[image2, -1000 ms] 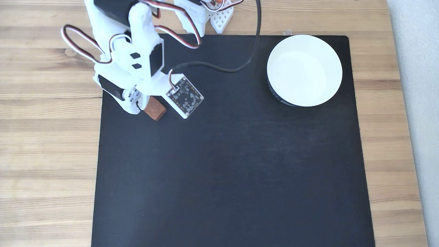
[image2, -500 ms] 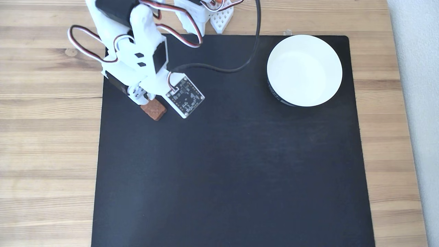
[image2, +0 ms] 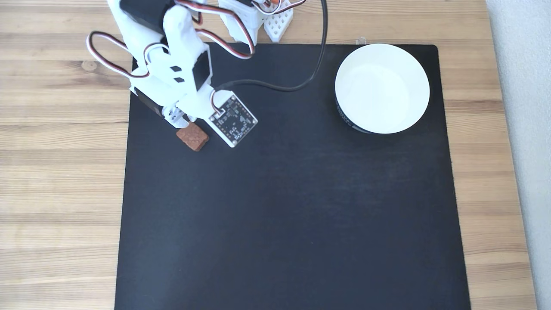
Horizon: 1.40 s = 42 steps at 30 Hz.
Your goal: Pick up the toy and place it on the plate
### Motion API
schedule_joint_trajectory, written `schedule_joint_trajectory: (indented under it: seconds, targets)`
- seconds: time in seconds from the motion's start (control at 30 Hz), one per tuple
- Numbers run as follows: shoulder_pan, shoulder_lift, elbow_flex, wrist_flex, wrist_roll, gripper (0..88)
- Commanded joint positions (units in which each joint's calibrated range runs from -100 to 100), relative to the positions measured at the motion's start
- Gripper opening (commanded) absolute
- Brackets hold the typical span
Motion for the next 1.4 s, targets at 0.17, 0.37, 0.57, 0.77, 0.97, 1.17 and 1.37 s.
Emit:
schedule_joint_trajectory:
  seconds: [0.17, 0.37, 0.57, 0.77, 0.97, 1.17, 1.37]
  targets:
    - [-0.1, -0.2, -0.3, 5.1, -0.1, 36.5]
    - [-0.1, -0.2, -0.3, 5.1, -0.1, 36.6]
    - [-0.1, -0.2, -0.3, 5.1, -0.1, 36.6]
    - [0.0, -0.2, -0.3, 5.1, -0.2, 36.6]
    - [0.0, -0.2, -0.3, 5.6, -1.4, 36.6]
    - [0.0, -0.2, -0.3, 8.5, -7.7, 36.4]
    - [0.0, -0.2, -0.4, 8.6, -9.0, 36.4]
